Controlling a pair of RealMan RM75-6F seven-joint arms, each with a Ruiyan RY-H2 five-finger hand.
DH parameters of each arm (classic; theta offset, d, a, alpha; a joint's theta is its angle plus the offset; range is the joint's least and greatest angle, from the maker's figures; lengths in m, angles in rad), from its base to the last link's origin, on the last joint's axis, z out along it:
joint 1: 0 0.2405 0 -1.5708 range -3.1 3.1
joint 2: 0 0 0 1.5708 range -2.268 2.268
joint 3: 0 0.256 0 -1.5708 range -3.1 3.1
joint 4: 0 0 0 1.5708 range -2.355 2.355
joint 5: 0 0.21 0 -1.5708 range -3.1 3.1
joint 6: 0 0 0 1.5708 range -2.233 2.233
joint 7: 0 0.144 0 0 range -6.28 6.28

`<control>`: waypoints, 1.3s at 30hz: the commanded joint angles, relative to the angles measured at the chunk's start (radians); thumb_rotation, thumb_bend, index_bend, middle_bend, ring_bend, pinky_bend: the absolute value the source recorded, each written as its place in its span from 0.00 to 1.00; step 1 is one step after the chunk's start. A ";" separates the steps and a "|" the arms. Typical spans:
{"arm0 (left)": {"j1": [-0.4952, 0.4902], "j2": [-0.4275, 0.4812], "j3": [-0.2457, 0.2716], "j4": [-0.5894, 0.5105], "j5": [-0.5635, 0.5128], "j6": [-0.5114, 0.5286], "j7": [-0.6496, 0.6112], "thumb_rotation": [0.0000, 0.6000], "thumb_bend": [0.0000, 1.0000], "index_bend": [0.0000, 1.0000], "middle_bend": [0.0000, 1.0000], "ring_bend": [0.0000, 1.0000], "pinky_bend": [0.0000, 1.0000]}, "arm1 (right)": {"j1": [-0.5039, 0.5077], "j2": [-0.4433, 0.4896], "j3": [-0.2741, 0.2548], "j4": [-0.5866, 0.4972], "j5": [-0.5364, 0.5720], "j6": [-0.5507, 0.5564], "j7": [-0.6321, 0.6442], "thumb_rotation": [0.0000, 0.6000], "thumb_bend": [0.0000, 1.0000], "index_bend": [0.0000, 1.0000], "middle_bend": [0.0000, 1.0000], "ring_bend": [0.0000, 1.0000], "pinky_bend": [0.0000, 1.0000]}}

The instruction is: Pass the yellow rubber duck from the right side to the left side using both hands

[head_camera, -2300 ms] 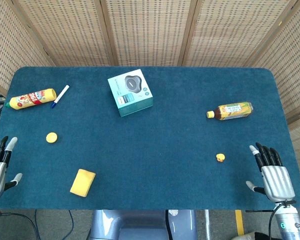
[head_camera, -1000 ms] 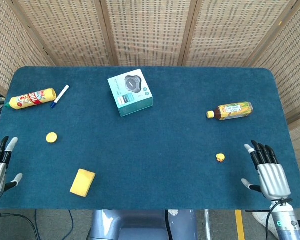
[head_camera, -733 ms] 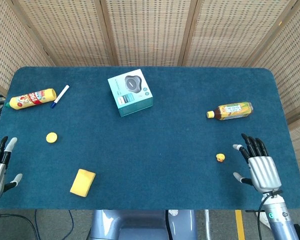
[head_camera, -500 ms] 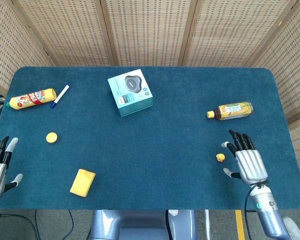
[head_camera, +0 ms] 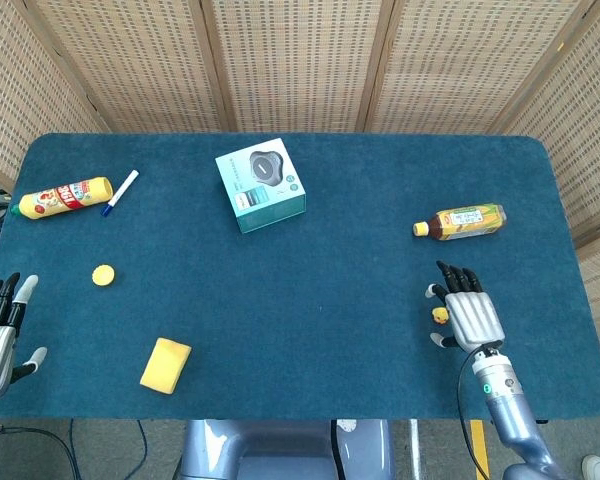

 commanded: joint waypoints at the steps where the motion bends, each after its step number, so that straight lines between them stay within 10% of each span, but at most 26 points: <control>1: 0.001 0.000 0.001 0.000 0.003 0.001 0.000 1.00 0.21 0.00 0.00 0.00 0.00 | 0.014 -0.034 0.011 0.041 0.029 0.004 0.001 1.00 0.11 0.39 0.03 0.00 0.00; 39: -0.003 -0.015 0.008 -0.006 0.015 -0.009 0.045 1.00 0.21 0.00 0.00 0.00 0.00 | 0.076 -0.144 -0.007 0.286 0.176 -0.101 0.068 1.00 0.18 0.41 0.03 0.00 0.00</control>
